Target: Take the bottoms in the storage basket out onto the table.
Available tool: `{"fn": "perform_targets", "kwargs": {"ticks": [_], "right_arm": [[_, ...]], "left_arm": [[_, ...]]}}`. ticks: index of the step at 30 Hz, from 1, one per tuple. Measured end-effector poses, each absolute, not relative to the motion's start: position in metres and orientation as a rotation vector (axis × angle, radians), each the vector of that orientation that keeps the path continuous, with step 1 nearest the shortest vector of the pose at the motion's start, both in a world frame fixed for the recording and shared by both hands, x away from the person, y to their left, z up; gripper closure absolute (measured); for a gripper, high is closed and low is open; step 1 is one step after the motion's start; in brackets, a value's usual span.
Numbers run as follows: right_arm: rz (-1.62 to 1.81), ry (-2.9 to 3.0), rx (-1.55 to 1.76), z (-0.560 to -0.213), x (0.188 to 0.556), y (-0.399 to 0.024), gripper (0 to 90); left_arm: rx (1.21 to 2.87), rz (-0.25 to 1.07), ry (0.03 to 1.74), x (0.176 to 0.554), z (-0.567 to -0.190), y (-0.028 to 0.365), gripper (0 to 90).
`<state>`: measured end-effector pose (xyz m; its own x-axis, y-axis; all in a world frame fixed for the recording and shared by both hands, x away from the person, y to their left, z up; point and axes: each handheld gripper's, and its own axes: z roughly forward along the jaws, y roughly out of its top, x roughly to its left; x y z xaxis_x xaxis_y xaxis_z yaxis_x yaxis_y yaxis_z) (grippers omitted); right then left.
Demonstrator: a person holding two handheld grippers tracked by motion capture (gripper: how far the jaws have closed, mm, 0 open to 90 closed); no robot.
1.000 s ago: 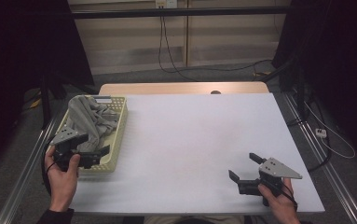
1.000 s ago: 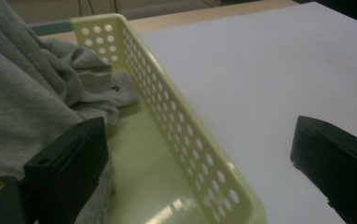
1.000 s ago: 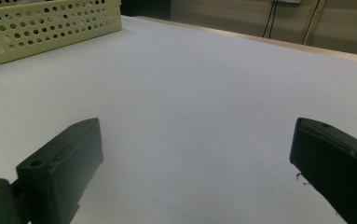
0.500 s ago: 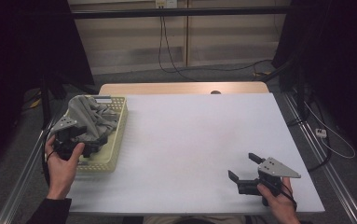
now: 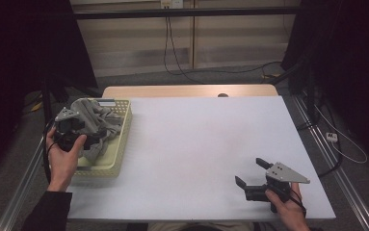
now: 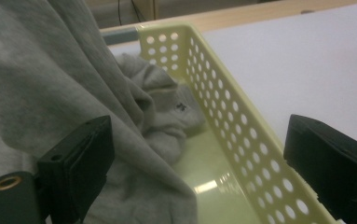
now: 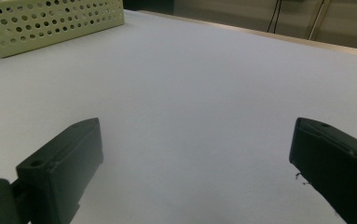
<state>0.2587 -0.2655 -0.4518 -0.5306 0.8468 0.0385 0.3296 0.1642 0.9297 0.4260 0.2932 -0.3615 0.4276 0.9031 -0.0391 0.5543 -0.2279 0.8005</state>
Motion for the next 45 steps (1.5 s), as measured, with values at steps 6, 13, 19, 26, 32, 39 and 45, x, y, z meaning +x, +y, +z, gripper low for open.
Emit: {"fn": "perform_targets", "kwargs": {"ticks": [6, 13, 19, 26, 32, 39, 45], "right_arm": [[1.352, 1.953, 1.111, -0.452, 0.259, -0.265, 2.6], [1.354, 1.959, 1.116, -0.453, 0.259, -0.265, 2.6], [1.355, 1.961, 1.117, -0.453, 0.260, -0.265, 2.7], [1.351, 1.970, 1.119, -0.454, 0.260, -0.264, 2.7], [1.347, 1.974, 1.124, -0.454, 0.261, -0.264, 2.6], [1.348, 1.980, 1.116, -0.454, 0.260, -0.264, 2.6], [1.351, 1.988, 1.112, -0.454, 0.260, -0.263, 2.6]], "left_arm": [[1.881, 0.616, 1.269, 0.442, -0.365, 0.299, 8.0], [1.918, 0.637, 1.305, 0.461, -0.380, 0.302, 10.2], [1.869, 0.575, 1.355, 0.477, -0.393, 0.306, 10.1], [1.912, 0.498, 1.379, 0.491, -0.410, 0.305, 10.5], [1.941, 0.480, 1.418, 0.498, -0.412, 0.302, 8.7], [2.027, 0.521, 1.424, 0.501, -0.415, 0.295, 7.7], [2.103, 0.534, 1.444, 0.502, -0.420, 0.289, 7.7]]}}
